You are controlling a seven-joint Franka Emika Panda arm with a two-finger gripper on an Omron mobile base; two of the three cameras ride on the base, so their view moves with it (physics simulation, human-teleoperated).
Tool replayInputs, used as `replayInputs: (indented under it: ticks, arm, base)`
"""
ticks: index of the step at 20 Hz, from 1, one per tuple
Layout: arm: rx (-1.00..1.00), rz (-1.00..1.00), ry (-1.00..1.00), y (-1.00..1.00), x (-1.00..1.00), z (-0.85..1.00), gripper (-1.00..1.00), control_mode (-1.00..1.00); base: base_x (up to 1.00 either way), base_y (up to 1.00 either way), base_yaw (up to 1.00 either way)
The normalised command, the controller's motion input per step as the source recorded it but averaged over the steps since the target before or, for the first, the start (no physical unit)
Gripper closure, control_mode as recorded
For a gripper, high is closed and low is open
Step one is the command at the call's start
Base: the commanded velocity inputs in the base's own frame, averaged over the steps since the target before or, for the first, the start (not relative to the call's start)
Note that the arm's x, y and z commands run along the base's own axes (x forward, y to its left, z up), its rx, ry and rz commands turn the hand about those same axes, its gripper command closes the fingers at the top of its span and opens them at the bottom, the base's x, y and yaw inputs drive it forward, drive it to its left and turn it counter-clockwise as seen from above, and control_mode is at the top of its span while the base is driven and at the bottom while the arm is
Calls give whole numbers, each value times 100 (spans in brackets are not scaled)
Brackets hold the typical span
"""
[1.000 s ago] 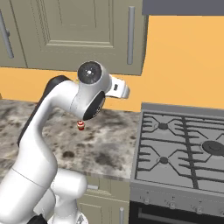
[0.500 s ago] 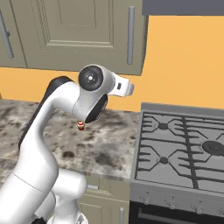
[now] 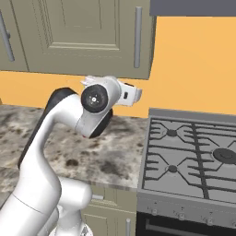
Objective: Pick the dish brush and bar soap from the cabinet and place them on the counter.
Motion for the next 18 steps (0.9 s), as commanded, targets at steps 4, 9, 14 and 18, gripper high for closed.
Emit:
replayInputs:
  ticks: [4, 9, 14, 18]
  arm:
    - [0, 0, -15, 0, 0, 21, -100, -100]
    - [0, 0, -14, -1, 0, 24, -100, -100]
    - [0, 0, -16, -3, 0, 20, -100, -100]
    - [0, 0, -16, 0, 0, 14, -100, -100]
  base:
    - [0, 0, 0]
    - [0, 0, 0]
    - [0, 0, 0]
    - [0, 0, 0]
